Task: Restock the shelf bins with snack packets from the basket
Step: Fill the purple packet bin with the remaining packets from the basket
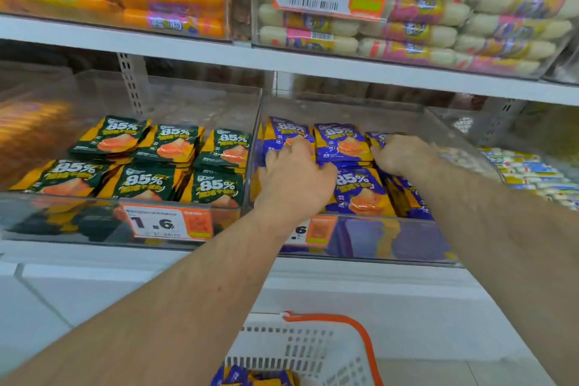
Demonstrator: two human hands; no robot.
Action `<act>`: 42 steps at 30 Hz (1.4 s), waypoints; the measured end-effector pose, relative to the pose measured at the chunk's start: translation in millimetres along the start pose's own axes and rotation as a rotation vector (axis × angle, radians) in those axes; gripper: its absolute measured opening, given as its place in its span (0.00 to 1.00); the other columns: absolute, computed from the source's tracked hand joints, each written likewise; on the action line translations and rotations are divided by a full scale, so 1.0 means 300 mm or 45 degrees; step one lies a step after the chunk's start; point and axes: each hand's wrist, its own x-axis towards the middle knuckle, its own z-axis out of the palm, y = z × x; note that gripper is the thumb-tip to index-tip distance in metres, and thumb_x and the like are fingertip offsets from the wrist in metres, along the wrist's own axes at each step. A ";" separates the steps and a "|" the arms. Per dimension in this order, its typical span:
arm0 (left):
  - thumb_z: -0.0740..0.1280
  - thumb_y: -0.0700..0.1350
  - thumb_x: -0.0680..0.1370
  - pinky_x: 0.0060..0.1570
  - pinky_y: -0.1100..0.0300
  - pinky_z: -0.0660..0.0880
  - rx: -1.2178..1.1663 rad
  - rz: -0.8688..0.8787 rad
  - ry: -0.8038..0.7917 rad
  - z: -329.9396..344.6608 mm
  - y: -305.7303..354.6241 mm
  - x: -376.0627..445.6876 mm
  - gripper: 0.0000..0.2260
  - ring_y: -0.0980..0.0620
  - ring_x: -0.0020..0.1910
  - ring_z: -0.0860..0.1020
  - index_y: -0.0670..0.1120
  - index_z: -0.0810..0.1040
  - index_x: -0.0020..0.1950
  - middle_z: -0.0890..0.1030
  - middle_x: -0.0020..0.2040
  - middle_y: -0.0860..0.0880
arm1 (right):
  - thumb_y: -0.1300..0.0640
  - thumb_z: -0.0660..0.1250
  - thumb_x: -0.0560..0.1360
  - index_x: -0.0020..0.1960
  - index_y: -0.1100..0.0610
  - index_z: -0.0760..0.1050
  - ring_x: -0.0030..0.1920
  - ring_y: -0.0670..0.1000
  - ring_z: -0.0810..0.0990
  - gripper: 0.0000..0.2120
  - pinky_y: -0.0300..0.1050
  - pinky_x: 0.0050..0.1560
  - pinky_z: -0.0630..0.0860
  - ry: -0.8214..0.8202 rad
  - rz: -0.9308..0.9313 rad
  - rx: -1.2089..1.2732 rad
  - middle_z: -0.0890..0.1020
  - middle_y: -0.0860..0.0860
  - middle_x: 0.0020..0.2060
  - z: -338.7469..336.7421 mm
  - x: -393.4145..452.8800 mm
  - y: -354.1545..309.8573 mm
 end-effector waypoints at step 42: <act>0.62 0.33 0.77 0.31 0.71 0.68 -0.571 -0.413 -0.148 0.003 -0.563 -0.769 0.12 0.60 0.31 0.73 0.51 0.75 0.42 0.77 0.42 0.53 | 0.55 0.59 0.79 0.44 0.60 0.78 0.38 0.55 0.75 0.13 0.46 0.45 0.72 -0.495 0.241 0.947 0.77 0.55 0.36 0.728 -1.022 -0.242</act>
